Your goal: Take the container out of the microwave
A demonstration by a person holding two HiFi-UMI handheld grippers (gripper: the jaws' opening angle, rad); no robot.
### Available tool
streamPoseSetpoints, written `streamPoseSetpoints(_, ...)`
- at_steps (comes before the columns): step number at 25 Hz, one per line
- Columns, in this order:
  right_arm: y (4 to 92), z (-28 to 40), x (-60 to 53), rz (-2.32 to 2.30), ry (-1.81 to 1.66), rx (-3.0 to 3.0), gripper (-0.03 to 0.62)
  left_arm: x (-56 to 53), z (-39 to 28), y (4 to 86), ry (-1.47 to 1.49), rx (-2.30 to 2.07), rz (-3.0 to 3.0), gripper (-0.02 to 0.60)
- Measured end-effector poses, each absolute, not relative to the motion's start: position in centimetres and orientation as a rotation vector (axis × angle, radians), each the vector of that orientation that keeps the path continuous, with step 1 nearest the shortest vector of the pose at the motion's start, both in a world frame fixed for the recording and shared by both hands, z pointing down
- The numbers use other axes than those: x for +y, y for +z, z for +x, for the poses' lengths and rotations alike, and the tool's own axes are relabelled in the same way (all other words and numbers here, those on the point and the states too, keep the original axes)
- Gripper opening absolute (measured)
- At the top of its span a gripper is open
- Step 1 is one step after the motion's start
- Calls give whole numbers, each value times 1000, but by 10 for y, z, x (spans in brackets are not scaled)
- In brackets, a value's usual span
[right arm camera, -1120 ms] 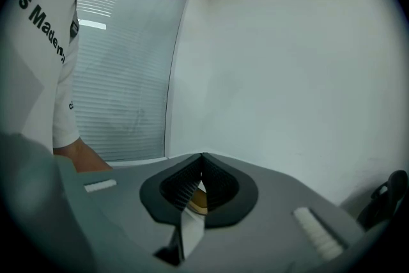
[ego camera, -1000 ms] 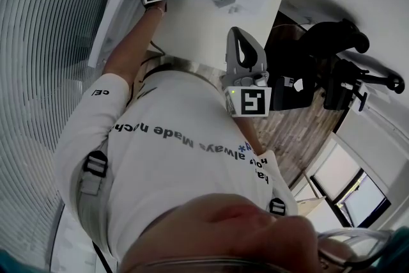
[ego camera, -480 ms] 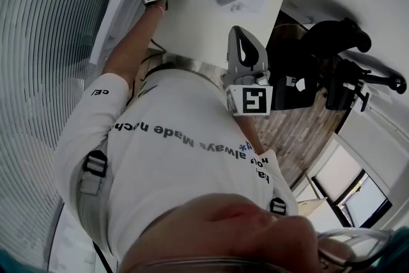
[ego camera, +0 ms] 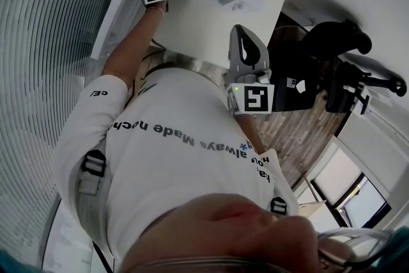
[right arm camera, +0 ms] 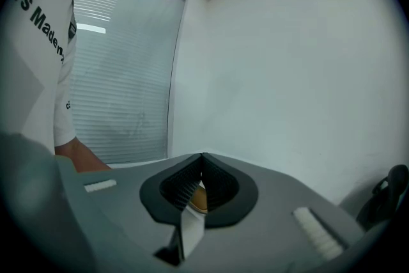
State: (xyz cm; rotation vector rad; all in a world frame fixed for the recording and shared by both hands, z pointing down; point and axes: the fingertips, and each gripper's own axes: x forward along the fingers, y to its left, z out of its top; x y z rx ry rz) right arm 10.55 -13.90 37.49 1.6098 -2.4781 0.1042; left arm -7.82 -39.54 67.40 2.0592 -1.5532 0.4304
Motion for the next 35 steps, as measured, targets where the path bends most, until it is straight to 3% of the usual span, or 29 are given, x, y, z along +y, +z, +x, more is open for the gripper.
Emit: streamPoseSetpoints(35,381,117,-141,1656,136,-2453,2,-410,-69,704,524,-1497,2019,35)
